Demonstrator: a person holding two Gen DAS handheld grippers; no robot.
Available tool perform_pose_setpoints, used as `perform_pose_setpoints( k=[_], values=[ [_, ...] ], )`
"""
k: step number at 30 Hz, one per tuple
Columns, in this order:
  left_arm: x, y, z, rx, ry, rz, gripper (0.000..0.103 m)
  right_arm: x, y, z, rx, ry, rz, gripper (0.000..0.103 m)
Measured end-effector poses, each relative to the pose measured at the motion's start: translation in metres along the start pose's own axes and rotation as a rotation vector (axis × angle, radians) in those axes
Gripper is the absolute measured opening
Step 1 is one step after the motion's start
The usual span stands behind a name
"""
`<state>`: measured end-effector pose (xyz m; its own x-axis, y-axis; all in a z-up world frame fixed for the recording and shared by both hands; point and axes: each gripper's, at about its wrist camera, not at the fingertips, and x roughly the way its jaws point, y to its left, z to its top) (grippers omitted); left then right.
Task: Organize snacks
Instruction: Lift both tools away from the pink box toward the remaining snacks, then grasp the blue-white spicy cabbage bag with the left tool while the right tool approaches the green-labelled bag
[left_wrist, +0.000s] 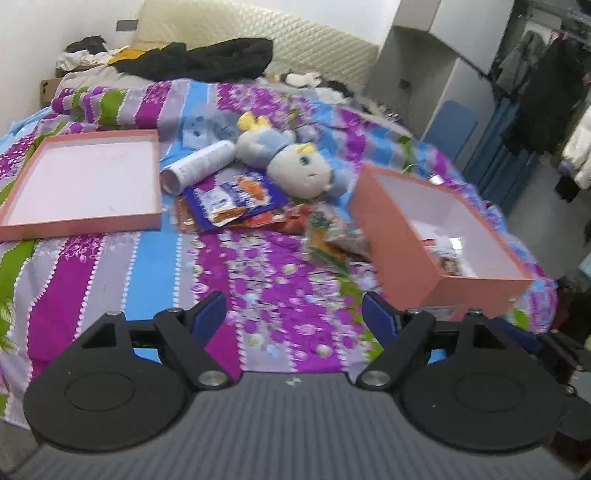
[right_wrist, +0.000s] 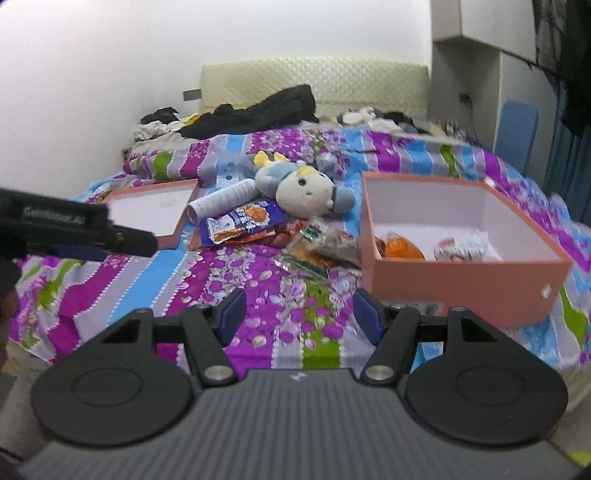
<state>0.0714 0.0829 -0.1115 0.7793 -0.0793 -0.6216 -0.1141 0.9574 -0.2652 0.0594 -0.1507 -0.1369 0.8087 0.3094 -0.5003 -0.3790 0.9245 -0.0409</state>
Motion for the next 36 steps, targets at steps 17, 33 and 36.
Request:
perform_pose_setpoints(
  k=[17,33,36],
  values=[
    [0.166,0.055,0.052,0.349,0.032,0.115,0.084,0.147,0.043,-0.023,-0.203,-0.016,-0.029,0.065],
    [0.286,0.058,0.110,0.652,0.107,0.068,0.084,0.241,0.055,-0.021,-0.429,-0.022,-0.128,0.065],
    [0.306,0.053,0.113,0.689,0.108,0.079,0.084,0.252,0.054,-0.019,-0.453,0.009,-0.108,0.065]
  ],
)
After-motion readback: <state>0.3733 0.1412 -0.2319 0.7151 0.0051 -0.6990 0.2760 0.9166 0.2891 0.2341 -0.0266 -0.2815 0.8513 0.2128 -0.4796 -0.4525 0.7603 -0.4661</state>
